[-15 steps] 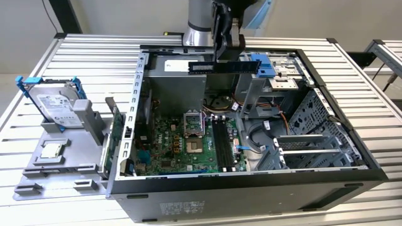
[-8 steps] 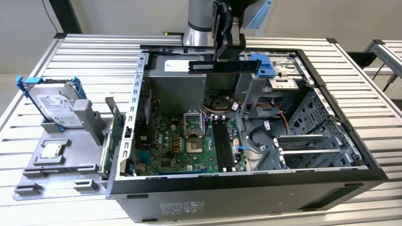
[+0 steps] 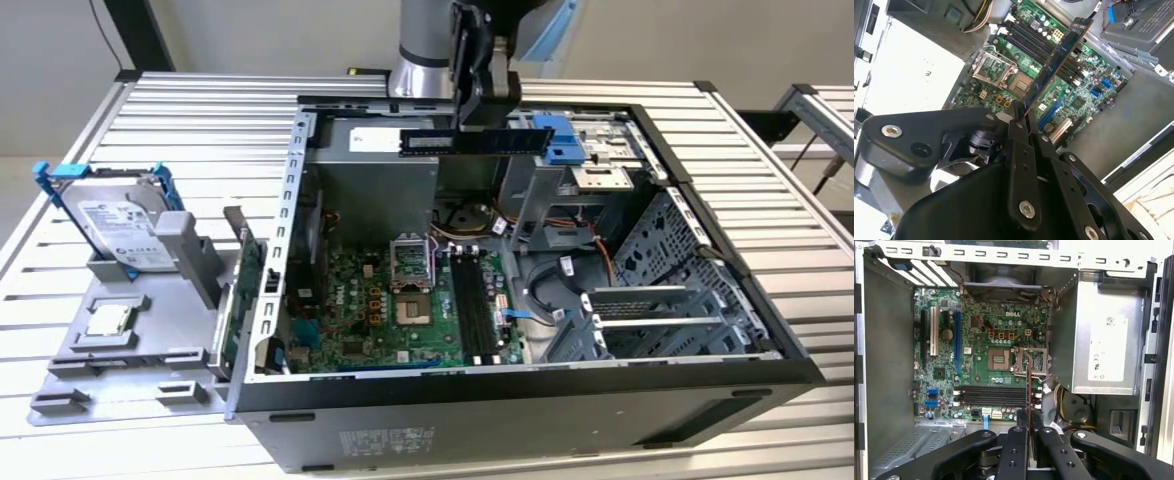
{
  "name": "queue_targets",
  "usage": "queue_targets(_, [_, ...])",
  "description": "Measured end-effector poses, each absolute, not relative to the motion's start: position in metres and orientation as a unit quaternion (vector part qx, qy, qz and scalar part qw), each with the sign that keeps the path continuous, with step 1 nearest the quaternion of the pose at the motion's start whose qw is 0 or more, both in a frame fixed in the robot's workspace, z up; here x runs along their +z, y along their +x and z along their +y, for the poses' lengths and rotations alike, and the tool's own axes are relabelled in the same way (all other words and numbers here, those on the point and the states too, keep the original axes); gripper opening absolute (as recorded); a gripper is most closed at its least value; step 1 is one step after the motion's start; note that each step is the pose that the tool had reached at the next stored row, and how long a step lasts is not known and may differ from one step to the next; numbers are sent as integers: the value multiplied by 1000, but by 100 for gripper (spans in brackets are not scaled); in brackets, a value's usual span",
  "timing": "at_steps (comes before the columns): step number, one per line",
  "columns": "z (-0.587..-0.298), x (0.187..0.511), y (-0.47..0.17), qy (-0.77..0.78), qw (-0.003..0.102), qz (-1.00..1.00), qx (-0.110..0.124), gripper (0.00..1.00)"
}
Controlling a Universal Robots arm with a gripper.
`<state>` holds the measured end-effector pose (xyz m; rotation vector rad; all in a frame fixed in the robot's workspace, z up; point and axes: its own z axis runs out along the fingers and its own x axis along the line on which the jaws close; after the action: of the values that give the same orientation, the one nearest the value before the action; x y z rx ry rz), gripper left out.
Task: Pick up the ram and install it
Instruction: 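Pick up the ram and move it above insertion slot, then insert the ram into the slot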
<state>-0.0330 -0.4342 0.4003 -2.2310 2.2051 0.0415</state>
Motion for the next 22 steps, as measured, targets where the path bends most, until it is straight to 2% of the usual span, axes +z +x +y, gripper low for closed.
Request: queue_targets(22, [-434,400,-33,-662,2,749,15,0])
